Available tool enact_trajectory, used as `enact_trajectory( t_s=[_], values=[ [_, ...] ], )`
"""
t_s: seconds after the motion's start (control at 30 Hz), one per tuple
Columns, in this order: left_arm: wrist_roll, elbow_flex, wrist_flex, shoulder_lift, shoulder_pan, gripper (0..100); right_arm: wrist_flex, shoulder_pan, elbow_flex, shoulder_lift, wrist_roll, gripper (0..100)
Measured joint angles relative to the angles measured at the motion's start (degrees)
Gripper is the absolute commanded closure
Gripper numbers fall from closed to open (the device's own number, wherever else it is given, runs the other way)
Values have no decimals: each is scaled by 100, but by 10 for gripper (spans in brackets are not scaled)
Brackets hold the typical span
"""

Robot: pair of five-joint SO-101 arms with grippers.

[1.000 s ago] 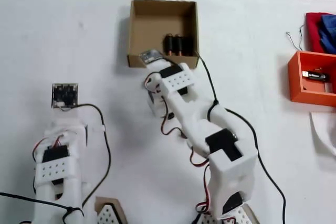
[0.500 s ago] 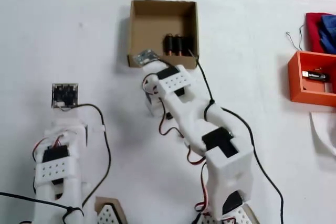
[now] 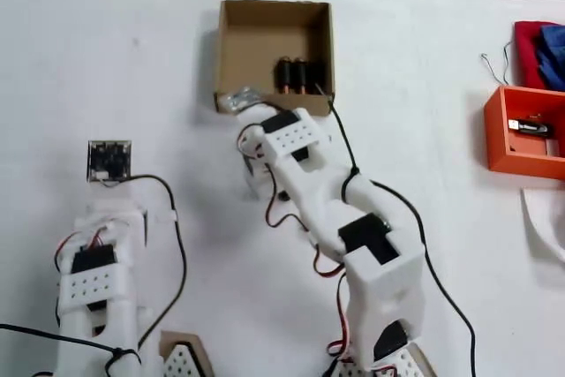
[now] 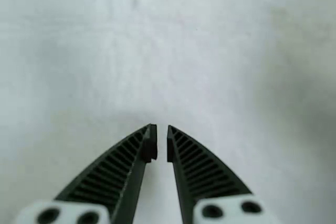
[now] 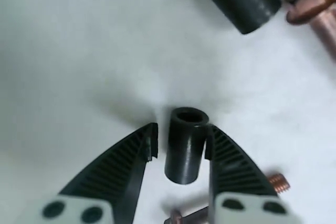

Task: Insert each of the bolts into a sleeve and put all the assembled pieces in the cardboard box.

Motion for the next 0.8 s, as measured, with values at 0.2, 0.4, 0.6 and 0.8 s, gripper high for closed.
enact_trajectory(
  t_s=[0.2, 0.4, 0.6, 0.8],
  values=[
    [0, 0, 0, 0, -9, 935, 70, 0, 0, 0, 334, 857],
    [0, 0, 0, 0, -9, 935, 70, 0, 0, 0, 396, 859],
    [0, 0, 0, 0, -9, 935, -26, 141, 0, 18, 396, 970],
    [0, 0, 0, 0, -9, 935, -26, 316, 0, 18, 396, 977]
  ],
)
